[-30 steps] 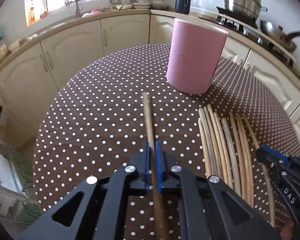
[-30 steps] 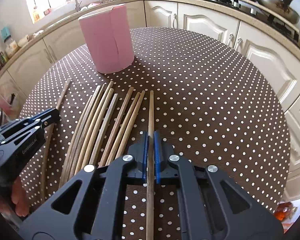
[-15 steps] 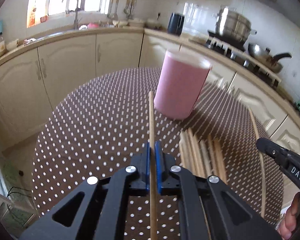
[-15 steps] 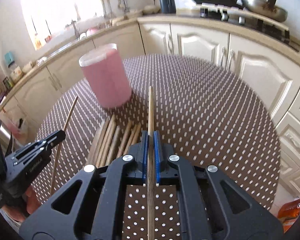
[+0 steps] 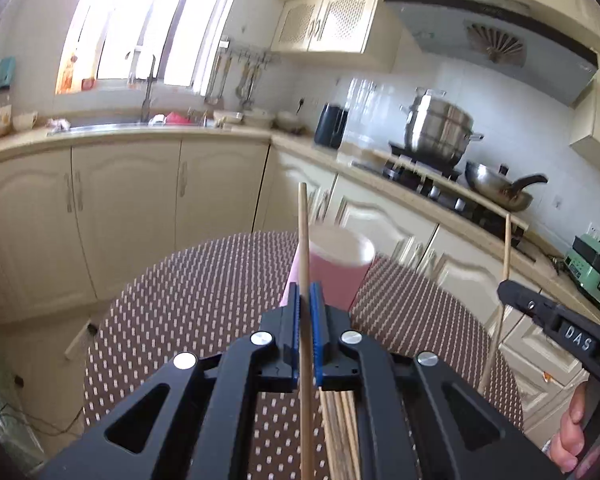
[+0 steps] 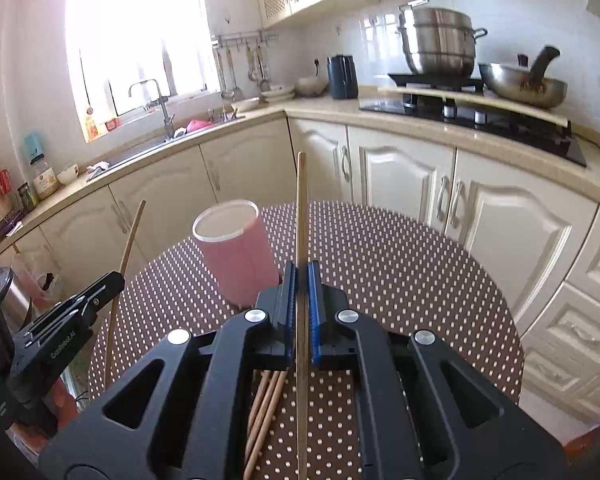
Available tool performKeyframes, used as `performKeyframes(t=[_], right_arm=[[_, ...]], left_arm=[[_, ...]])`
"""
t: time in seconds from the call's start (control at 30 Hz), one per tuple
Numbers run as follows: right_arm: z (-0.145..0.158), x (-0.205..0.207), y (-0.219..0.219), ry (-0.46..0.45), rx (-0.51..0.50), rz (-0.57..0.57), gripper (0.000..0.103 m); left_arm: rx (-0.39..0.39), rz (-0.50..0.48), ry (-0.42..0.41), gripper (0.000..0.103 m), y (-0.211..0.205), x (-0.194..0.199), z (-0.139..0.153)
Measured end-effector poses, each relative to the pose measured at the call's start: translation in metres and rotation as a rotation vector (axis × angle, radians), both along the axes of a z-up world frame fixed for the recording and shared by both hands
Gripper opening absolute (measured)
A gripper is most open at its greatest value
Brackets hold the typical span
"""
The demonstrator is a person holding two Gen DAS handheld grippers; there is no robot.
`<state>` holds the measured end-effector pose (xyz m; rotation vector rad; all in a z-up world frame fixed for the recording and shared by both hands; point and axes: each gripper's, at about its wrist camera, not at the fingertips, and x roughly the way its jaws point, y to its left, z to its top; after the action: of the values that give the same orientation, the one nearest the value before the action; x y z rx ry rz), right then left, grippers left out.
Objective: Organize utensils
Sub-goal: 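Lift both held chopsticks upright and carry them over the pink cup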
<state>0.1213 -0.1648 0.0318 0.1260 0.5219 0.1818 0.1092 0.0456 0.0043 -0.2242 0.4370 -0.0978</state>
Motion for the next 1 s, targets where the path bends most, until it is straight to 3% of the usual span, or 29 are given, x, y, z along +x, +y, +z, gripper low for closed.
performKeyframes(t=[0.1, 0.6, 0.73, 1.0], right_arm=[[0.019, 0.004, 0.000, -0.048, -0.003, -0.012, 0.006], [0.099, 0.054, 0.016, -0.203, 0.080, -0.009, 0.006], [0.110, 0.070, 0.022, -0.231, 0.104, -0.003, 0.006], [0.108, 0.111, 0.029, -0.234, 0.156, -0.017, 0.006]], left_arm=[[0.022, 0.012, -0.043, 0.006, -0.004, 0.008, 0.018], [-0.041, 0.043, -0.273, 0.006, -0.019, 0.067, 0.091], [-0.114, 0.032, -0.327, 0.006, -0.017, 0.087, 0.099], [-0.143, 0.035, -0.388, 0.006, -0.020, 0.129, 0.095]])
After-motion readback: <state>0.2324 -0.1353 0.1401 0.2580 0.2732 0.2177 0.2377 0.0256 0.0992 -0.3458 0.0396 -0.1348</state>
